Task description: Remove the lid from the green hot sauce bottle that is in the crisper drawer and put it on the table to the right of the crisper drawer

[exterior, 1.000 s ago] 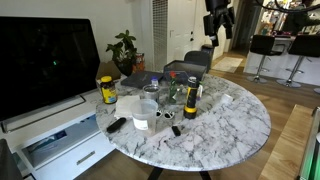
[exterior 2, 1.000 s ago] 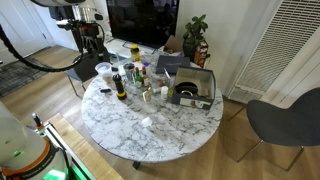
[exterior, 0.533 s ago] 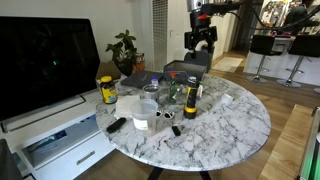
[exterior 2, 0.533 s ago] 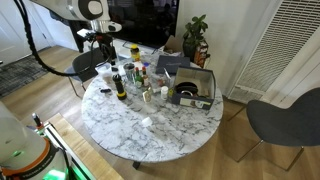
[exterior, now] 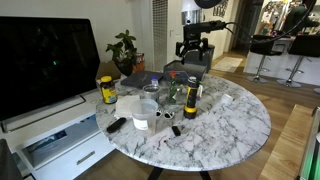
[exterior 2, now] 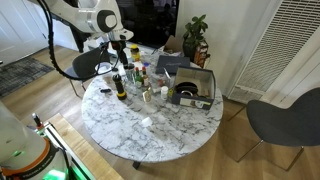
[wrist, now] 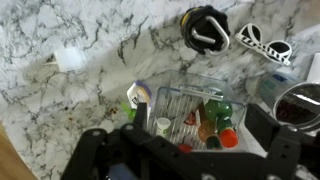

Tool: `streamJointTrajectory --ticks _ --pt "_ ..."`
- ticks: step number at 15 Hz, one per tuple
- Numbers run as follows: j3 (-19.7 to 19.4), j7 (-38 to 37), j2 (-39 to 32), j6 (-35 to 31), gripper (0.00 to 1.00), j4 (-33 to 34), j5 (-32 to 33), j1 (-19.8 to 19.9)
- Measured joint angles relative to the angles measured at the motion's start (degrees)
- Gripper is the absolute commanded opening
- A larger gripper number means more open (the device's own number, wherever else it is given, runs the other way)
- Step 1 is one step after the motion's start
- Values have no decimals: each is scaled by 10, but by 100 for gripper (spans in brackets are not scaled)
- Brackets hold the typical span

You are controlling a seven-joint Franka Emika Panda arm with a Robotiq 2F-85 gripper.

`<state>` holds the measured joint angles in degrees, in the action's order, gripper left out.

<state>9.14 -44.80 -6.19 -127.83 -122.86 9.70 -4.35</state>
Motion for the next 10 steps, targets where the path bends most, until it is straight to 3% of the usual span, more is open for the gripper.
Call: streamJointTrajectory --ticks 10 --pt "-12 -4 -28 -12 100 27 -1 -11"
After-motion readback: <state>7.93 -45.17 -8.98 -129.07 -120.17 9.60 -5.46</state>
